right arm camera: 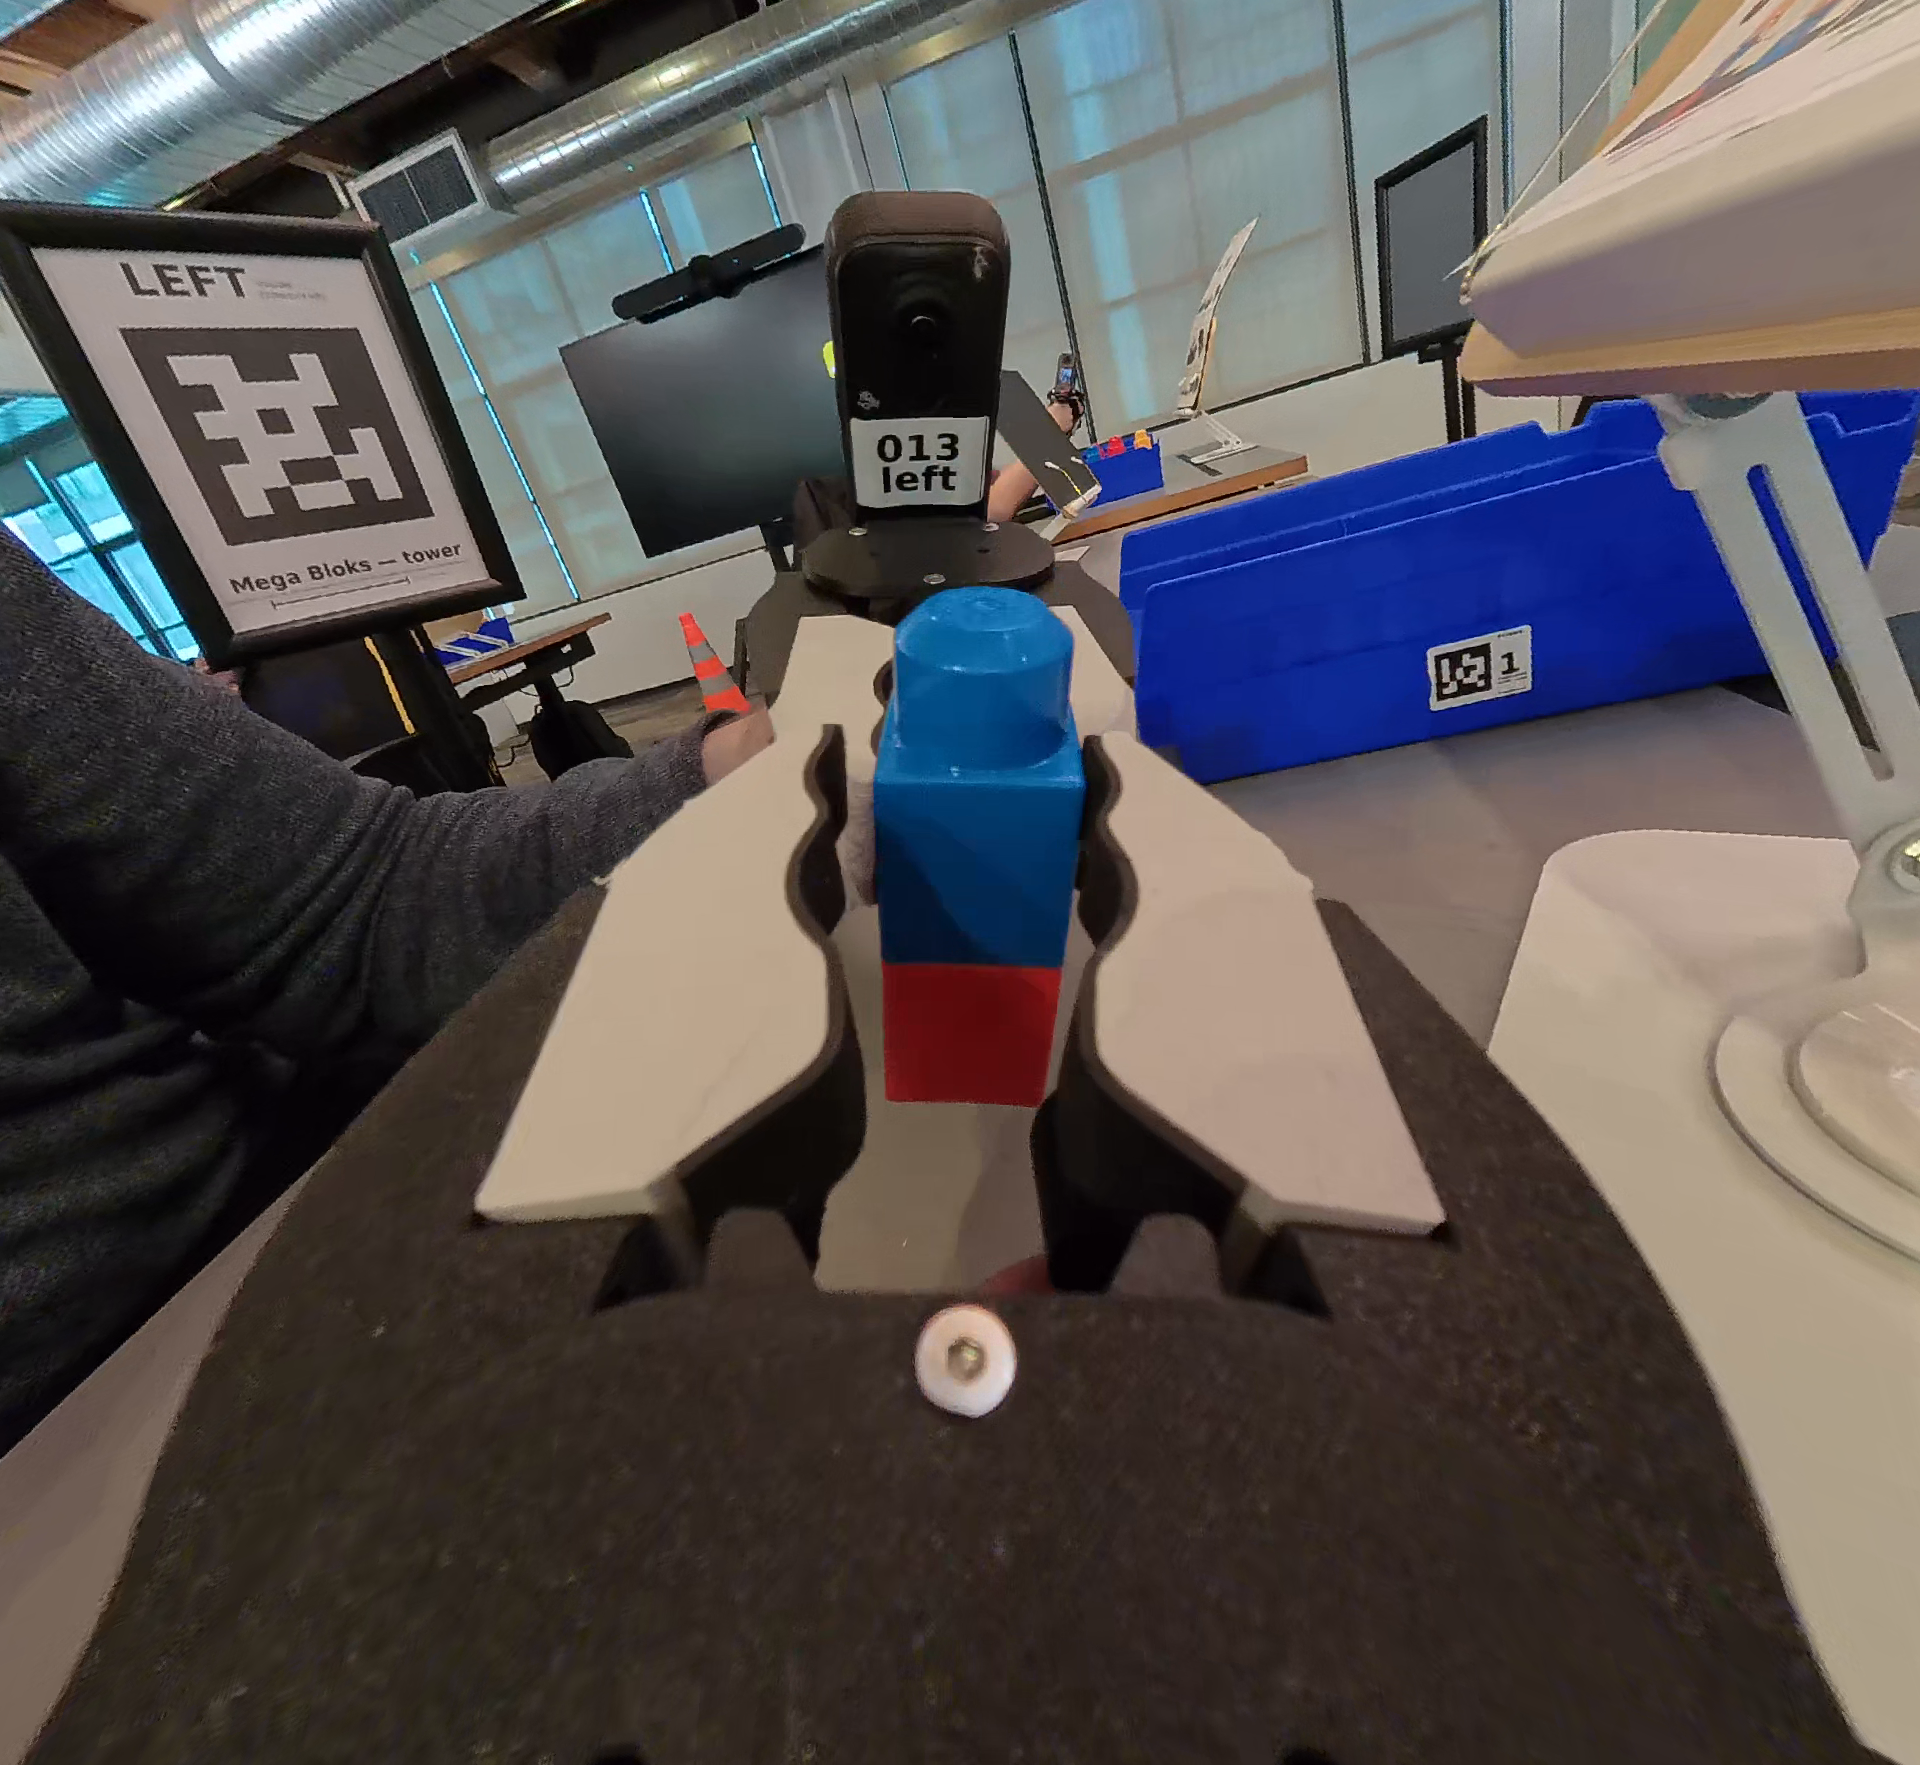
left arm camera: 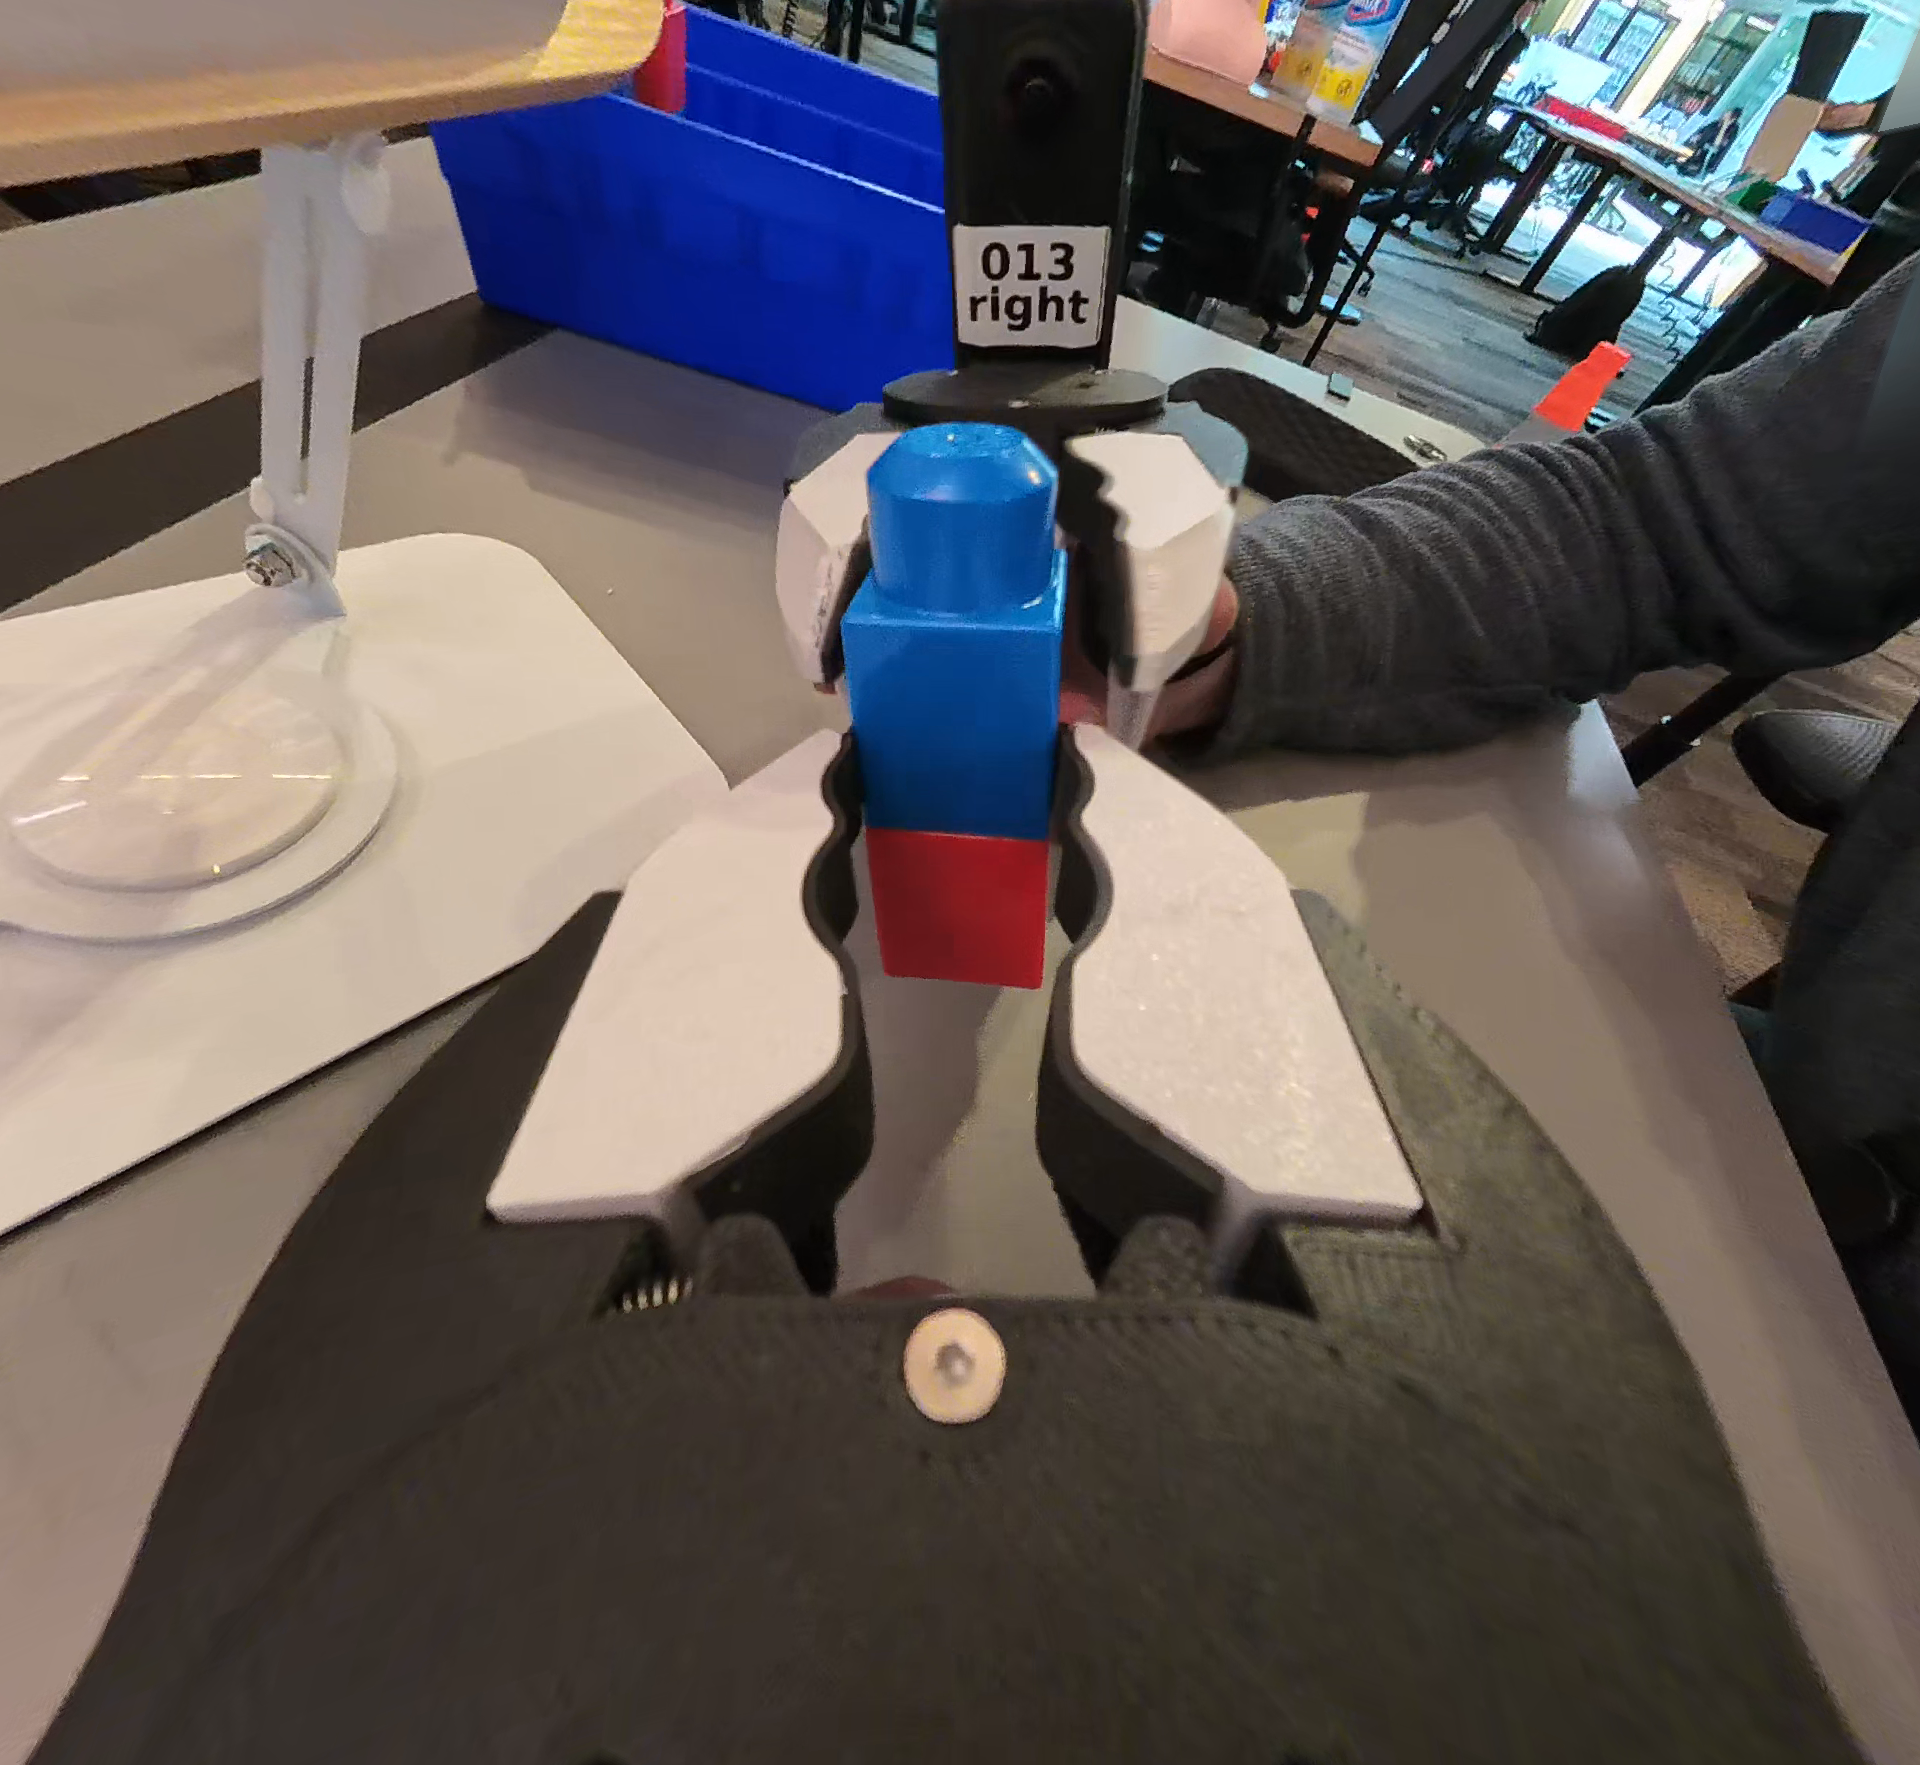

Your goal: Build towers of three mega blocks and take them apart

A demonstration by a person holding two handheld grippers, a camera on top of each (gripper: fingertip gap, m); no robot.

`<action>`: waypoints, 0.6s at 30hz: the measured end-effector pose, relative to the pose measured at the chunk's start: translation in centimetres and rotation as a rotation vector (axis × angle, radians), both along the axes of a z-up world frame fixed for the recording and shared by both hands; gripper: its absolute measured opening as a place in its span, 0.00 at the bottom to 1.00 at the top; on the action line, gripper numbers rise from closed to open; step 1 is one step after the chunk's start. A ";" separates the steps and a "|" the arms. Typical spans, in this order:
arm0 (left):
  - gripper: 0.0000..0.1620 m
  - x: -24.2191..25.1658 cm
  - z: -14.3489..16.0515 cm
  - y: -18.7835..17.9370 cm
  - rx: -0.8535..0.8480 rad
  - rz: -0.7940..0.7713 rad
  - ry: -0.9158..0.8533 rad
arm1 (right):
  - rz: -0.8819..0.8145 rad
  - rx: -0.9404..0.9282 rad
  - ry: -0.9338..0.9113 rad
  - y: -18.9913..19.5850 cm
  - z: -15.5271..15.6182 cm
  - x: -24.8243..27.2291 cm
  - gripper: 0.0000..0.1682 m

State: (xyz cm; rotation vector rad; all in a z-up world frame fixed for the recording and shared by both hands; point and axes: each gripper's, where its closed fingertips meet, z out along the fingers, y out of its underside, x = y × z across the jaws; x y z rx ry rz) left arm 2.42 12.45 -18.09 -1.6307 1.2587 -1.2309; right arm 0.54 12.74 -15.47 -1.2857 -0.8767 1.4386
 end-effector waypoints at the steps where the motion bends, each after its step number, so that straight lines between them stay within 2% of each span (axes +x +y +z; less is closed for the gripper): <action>1: 0.21 0.1 0.1 -0.1 -0.002 -0.003 -0.002 | 0.003 -0.004 -0.002 0.0 0.0 0.0 0.23; 12: 0.23 0.1 0.2 -0.2 0.008 0.000 0.027 | 0.010 -0.012 -0.015 0.0 -0.2 -0.1 0.21; 15: 0.28 -1.4 1.6 0.3 0.051 0.038 0.038 | 0.009 -0.019 -0.004 0.1 -0.1 0.1 0.21; 18: 0.27 -5.0 4.3 2.2 0.175 0.170 0.068 | 0.008 -0.030 0.004 0.3 -0.1 0.3 0.21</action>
